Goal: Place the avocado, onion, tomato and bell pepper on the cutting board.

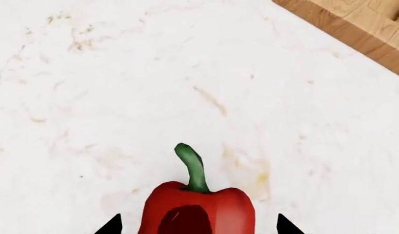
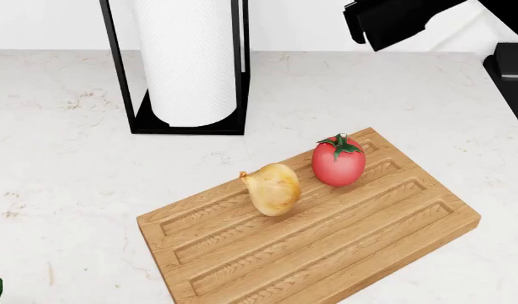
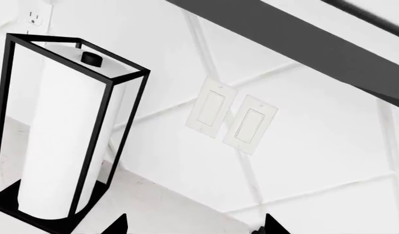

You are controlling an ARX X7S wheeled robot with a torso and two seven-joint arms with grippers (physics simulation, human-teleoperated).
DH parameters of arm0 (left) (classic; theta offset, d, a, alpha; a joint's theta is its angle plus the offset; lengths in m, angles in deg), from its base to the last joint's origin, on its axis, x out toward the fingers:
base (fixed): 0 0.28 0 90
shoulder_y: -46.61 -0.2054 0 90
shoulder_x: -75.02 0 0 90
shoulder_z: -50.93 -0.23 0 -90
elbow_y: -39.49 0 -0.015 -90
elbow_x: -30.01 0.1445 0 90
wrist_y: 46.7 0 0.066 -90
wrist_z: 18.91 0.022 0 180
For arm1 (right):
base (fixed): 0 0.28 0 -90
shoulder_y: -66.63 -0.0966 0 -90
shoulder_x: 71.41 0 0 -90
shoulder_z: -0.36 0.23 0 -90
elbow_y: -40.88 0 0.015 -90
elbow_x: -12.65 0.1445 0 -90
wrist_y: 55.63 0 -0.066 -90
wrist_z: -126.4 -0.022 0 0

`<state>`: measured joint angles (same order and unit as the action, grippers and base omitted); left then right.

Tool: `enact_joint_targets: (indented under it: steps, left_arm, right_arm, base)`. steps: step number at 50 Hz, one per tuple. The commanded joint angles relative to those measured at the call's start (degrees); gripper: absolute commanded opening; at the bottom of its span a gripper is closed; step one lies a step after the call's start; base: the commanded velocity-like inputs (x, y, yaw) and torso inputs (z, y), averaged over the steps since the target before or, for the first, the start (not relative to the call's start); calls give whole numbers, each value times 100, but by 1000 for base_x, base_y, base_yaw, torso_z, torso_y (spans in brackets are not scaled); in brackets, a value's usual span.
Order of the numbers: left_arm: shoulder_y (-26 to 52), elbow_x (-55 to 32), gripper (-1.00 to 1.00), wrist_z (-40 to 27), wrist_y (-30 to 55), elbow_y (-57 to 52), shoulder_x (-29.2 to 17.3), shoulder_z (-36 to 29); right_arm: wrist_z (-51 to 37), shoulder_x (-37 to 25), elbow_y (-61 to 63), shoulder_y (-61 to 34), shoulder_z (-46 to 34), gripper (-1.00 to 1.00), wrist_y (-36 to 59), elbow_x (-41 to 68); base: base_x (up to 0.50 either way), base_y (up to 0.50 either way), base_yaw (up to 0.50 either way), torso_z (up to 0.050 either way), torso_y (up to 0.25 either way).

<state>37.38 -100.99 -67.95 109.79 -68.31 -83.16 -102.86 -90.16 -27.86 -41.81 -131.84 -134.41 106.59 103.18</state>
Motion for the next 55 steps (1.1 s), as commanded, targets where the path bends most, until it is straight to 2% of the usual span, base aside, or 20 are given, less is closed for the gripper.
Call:
enact_joint_targets:
  steps: [1, 2, 3, 9, 17, 27, 31, 38, 39, 41, 55]
  left_arm:
    - [-367, 301, 100, 276, -216, -142, -57, -11]
    - [-358, 305, 100, 280, -223, -129, -60, -1]
    - [-346, 417, -100, 246, -277, -149, -80, 36]
    - [-101, 558, -100, 317, -259, -172, 0, 234]
    - [525, 454, -100, 241, -47, 119, 634, 363]
    - [1021, 613, -100, 353, 198, 513, 1286, 396]
    - [1295, 777, -100, 474, 350, 766, 1686, 403]
    - [1402, 903, -100, 567, 385, 950, 2006, 363]
    - [1475, 1174, -100, 722, 470, 1010, 2256, 368]
    - [1534, 1394, -100, 859, 490, 1097, 2467, 382]
    - [1533, 2073, -100, 1500, 425, 1156, 3182, 419]
  right_arm:
    - [-87, -35, 37, -13, -8, 100, 23, 100]
    - [-89, -35, 36, -17, -10, 100, 25, 100]
    - [-80, -32, 29, -26, -13, 100, 24, 91]
    - [-45, -8, 33, 31, -35, 100, -38, 47]
    - [-8, 5, 5, 39, -70, 100, -62, -14]
    - [54, -22, -5, 69, -59, 100, -153, -78]
    - [50, -31, 20, 123, -54, 100, -201, -72]
    - [21, -76, 45, 174, -55, 100, -224, -47]
    - [72, -85, 44, 238, -76, 100, -269, -117]
    - [127, -63, 19, 279, -102, 100, -308, -186]
    - [47, -60, 39, 238, -163, 100, -221, -148]
  base:
    - [0, 0, 0, 0, 0]
    - [0, 0, 0, 0, 0]
    - [0, 0, 0, 0, 0]
    - [0, 0, 0, 0, 0]
    - [0, 0, 0, 0, 0]
    - [0, 0, 0, 0, 0]
    - [0, 0, -1, 0, 0]
    - [0, 0, 0, 0, 0]
    - [0, 0, 0, 0, 0]
    - [0, 0, 0, 0, 0]
    - [0, 0, 0, 0, 0]
